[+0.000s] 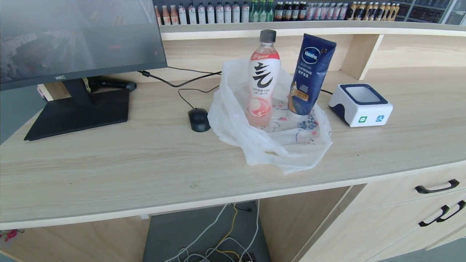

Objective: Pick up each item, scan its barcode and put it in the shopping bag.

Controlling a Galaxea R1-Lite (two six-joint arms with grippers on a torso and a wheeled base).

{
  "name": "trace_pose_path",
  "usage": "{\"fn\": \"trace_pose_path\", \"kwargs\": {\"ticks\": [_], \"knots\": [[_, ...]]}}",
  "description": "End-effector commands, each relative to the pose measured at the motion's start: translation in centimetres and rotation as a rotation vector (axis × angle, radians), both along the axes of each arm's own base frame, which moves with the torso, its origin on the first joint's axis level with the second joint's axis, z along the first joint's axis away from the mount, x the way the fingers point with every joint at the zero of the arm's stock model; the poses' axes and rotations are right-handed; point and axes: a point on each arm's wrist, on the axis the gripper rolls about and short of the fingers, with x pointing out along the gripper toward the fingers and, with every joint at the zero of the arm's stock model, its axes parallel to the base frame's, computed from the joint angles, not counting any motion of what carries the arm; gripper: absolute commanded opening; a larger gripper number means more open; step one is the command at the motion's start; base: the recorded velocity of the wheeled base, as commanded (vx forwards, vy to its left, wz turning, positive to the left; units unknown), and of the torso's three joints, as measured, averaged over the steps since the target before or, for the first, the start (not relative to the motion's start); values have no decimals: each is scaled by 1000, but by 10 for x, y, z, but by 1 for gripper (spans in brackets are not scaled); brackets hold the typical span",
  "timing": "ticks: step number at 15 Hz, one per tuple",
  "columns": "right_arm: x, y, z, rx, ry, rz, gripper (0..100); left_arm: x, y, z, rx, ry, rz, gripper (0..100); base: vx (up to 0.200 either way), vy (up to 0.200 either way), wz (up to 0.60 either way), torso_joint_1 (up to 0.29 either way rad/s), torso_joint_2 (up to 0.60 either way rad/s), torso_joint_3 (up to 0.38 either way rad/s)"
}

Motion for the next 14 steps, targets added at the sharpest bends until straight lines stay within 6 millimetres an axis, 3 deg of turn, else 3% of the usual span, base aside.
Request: {"fn": "trace_pose_path", "kwargs": {"ticks": [1,3,8,14], "knots": [[-1,1,0,-3,-5,-74,100,0,0,0,-1,0,0,100,0,0,0,0,0,0],[-5,2,-1,-5,-60,-150,100,0,0,0,0,0,0,100,0,0,0,0,0,0],[-8,2,-2,18,-98,-128,100,0,0,0,-1,0,2,100,0,0,0,0,0,0],[-8,2,-2,33,-98,-129,100,0,0,0,-1,0,2,100,-167,0,0,8,3,0]]}}
